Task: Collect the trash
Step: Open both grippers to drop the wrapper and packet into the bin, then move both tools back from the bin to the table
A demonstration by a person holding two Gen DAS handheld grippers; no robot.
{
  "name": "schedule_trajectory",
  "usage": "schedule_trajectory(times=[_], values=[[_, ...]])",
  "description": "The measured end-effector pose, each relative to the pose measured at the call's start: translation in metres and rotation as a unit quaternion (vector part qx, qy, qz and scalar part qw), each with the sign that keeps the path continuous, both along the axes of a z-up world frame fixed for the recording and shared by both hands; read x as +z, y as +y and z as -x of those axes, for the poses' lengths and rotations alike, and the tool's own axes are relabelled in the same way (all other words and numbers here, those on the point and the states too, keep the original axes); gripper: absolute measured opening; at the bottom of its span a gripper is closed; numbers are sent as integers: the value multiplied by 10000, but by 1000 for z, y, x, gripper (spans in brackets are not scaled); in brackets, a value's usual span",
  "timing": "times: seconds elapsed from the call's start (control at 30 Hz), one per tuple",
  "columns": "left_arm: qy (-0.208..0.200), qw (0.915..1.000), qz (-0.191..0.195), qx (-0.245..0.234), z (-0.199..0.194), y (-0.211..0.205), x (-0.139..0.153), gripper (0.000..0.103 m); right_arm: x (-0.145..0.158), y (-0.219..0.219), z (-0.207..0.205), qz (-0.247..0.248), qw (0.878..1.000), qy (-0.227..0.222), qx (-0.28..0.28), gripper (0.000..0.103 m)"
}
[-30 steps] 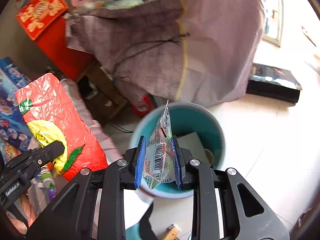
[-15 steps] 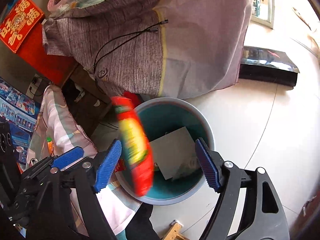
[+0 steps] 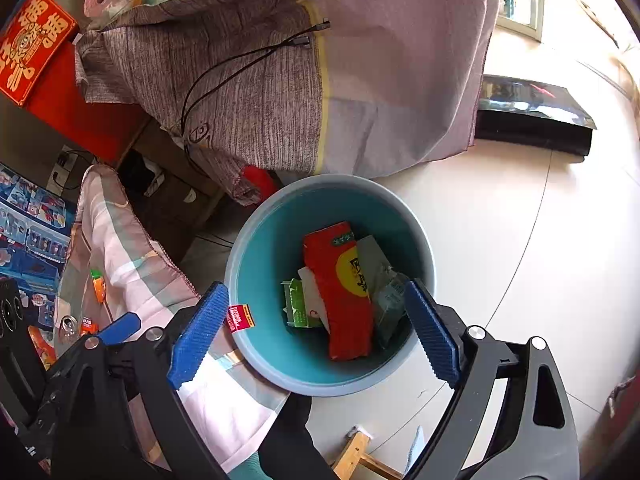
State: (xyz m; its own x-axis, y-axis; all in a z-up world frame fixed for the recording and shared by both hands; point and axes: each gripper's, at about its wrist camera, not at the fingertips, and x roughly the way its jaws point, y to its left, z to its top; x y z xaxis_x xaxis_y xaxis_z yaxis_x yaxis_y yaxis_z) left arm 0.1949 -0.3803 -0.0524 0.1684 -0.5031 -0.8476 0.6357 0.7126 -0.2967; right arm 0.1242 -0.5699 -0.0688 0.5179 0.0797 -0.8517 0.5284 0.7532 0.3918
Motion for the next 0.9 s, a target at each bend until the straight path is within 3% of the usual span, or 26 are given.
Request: schedule_trajectory(times=[0.43,0.9], values=[[-45,9987,-114,487,7,72,7,94,12,55,-9,-60,9989,-11,458,86],[-247,9931,13,1142,6,175,26,97,31,148,-38,102,9925,28,1221,86]])
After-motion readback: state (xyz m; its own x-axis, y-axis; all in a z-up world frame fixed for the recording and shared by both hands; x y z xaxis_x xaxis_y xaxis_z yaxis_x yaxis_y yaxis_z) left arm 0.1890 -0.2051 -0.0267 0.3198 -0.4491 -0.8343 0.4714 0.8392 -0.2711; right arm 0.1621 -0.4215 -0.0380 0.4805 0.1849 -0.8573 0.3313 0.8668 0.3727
